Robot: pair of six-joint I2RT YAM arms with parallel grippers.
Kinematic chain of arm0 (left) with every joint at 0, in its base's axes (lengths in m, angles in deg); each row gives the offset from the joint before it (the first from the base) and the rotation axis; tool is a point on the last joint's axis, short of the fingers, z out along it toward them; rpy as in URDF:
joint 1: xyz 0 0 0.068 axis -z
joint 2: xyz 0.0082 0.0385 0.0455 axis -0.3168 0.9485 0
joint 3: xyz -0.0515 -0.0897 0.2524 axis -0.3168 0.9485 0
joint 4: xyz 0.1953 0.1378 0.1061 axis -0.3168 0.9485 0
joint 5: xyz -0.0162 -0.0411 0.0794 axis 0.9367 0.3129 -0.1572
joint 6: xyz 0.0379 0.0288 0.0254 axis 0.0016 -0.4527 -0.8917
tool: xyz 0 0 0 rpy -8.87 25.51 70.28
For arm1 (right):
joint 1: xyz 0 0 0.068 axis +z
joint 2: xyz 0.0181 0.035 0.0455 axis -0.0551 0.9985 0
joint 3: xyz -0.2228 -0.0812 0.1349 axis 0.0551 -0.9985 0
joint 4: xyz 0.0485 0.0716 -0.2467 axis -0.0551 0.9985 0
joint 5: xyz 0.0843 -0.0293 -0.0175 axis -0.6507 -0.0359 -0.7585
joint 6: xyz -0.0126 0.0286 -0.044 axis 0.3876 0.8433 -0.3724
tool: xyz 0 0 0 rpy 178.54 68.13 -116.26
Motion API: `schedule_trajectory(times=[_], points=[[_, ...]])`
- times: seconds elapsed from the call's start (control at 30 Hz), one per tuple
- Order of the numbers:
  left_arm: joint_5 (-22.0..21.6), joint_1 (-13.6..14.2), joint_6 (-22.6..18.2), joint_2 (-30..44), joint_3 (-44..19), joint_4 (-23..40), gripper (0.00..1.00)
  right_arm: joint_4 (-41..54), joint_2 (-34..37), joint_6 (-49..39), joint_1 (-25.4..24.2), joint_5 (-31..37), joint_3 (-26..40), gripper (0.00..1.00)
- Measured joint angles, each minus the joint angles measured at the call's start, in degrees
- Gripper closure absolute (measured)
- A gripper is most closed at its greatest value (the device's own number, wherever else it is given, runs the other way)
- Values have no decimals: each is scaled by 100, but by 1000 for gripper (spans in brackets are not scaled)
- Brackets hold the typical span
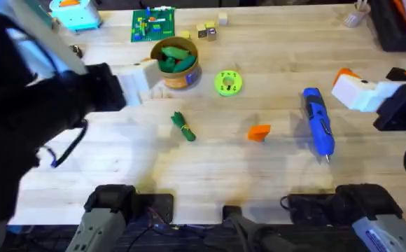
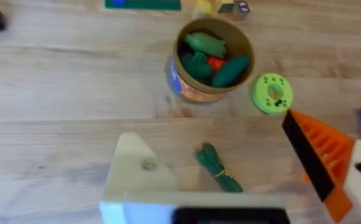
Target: Pick up the gripper from the table and insert it into the empty holder that is missing its gripper. Then pick up a screw, insert it into the mounting hole, and use the screwdriver to tighten it. Finally, clean up the table by picking up the vegetable and placing it into the bucket.
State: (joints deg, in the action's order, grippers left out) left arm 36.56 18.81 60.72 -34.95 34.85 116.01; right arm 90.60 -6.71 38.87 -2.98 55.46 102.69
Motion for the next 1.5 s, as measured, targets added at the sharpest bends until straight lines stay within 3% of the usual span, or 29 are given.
schedule_trajectory(times=[0.07,0.17,0.3,0.33,0.43,0.5,0.53,0.6,0.63,0.83,0.87,0.97,1.17,1.33,1.5], points=[[303,119,196,285,96,41,4,0,1,0,0,0,0,19],[526,545,525,836,376,-3,4,0,0,0,0,-1,0,19],[428,1431,970,1617,753,-270,37,0,1,0,0,0,0,19],[332,1655,1048,1762,795,-315,110,2,0,0,0,0,0,19],[-65,2255,1346,2141,807,-450,592,2,1,0,0,0,0,19],[-251,2452,1509,2286,807,-524,887,2,2,0,0,0,0,19],[-333,2515,1564,2339,807,-564,967,2,2,0,0,-1,0,19],[-436,2595,1680,2401,807,-683,986,2,2,0,0,0,0,19],[-479,2616,1714,2409,807,-737,969,2,0,0,0,-1,0,19],[-537,2631,1868,2284,804,-798,66,3,2,0,0,-1,0,19],[-536,2633,1883,2213,801,-825,25,4,1,0,0,0,0,19],[-514,2679,1847,1909,764,-1140,7,4,0,0,0,-1,0,19],[-440,2987,1744,1233,687,-2425,6,4,2,0,0,-1,0,19],[-425,3049,1722,1016,641,-3337,6,4,2,0,0,0,0,19],[-425,3049,1718,1020,630,-3333,6,4,1,0,0,0,0,19]])
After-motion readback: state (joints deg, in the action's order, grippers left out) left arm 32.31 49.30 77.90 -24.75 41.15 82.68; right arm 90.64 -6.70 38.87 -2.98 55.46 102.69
